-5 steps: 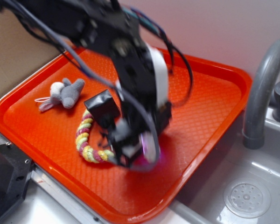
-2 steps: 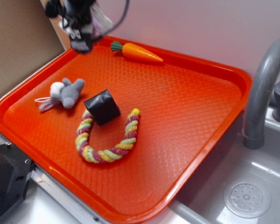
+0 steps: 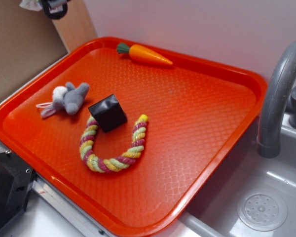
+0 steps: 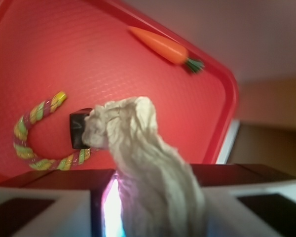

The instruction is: Grab the white paper.

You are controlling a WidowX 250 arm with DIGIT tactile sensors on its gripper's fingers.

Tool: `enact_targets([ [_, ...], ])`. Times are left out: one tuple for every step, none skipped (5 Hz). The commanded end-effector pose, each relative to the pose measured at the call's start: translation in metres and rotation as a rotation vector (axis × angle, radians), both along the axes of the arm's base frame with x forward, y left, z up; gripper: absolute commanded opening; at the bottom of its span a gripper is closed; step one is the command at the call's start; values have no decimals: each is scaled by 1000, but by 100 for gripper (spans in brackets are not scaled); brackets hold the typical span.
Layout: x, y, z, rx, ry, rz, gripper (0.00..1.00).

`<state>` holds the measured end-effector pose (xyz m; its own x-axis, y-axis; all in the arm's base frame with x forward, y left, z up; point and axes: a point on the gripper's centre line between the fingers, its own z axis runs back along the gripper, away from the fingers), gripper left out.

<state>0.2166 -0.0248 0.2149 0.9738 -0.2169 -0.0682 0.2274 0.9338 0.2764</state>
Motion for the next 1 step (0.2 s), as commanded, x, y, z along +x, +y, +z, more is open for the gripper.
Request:
enact_targets([
  [-17, -32, 9, -90, -97, 143, 0],
])
